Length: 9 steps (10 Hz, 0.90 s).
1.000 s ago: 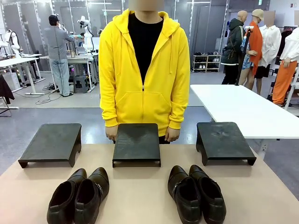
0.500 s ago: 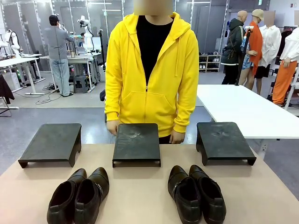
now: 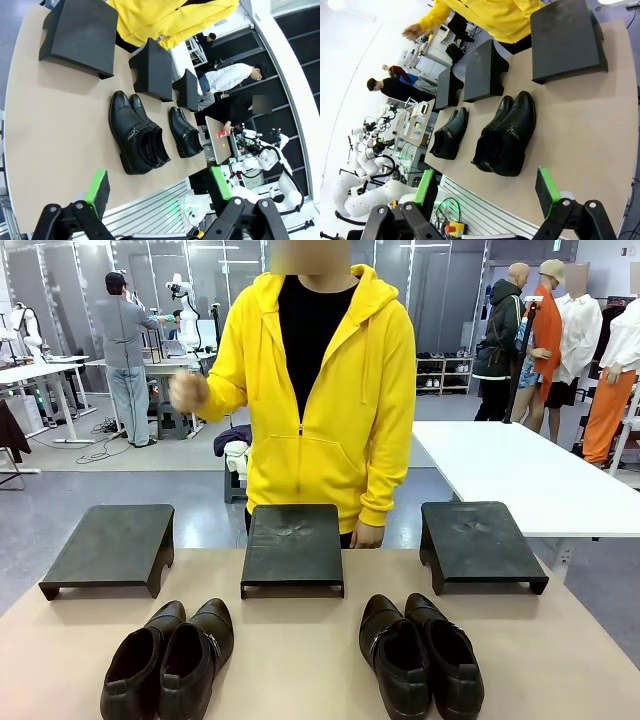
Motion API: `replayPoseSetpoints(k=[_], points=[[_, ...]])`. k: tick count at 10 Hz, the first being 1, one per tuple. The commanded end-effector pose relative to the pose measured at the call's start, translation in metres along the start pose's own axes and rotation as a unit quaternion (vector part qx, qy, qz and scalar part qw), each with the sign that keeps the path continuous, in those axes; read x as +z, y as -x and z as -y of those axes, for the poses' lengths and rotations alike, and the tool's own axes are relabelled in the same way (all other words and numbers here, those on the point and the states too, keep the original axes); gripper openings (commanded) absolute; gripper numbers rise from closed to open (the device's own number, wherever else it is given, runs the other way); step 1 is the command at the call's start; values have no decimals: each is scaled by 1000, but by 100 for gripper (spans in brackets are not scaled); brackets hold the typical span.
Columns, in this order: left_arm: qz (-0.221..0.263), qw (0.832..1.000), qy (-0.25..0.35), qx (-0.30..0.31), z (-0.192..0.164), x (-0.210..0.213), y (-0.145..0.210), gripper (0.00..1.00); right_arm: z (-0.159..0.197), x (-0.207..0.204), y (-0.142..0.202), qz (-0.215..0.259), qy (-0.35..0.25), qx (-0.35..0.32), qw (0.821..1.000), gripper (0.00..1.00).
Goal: Place the shoes on the stand as instructed by the person.
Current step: Pick up one pair of Shoes and place it on the Shoes Stand indicated by the person.
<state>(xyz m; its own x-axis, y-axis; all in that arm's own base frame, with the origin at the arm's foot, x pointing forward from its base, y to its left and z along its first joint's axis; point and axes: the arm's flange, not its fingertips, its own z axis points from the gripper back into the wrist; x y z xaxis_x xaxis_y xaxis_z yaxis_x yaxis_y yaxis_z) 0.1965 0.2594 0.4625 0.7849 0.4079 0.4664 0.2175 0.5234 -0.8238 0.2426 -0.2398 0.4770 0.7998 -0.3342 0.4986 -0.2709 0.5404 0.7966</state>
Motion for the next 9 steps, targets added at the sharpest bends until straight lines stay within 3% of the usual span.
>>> replayPoseSetpoints(k=[1, 9], points=[[2, 1000, 8, -8, 1, 1, 0, 100, -1, 2, -1, 3, -5, 4, 1000, 100], [2, 1000, 8, -8, 1, 1, 0, 100, -1, 2, -1, 3, -5, 4, 1000, 100]])
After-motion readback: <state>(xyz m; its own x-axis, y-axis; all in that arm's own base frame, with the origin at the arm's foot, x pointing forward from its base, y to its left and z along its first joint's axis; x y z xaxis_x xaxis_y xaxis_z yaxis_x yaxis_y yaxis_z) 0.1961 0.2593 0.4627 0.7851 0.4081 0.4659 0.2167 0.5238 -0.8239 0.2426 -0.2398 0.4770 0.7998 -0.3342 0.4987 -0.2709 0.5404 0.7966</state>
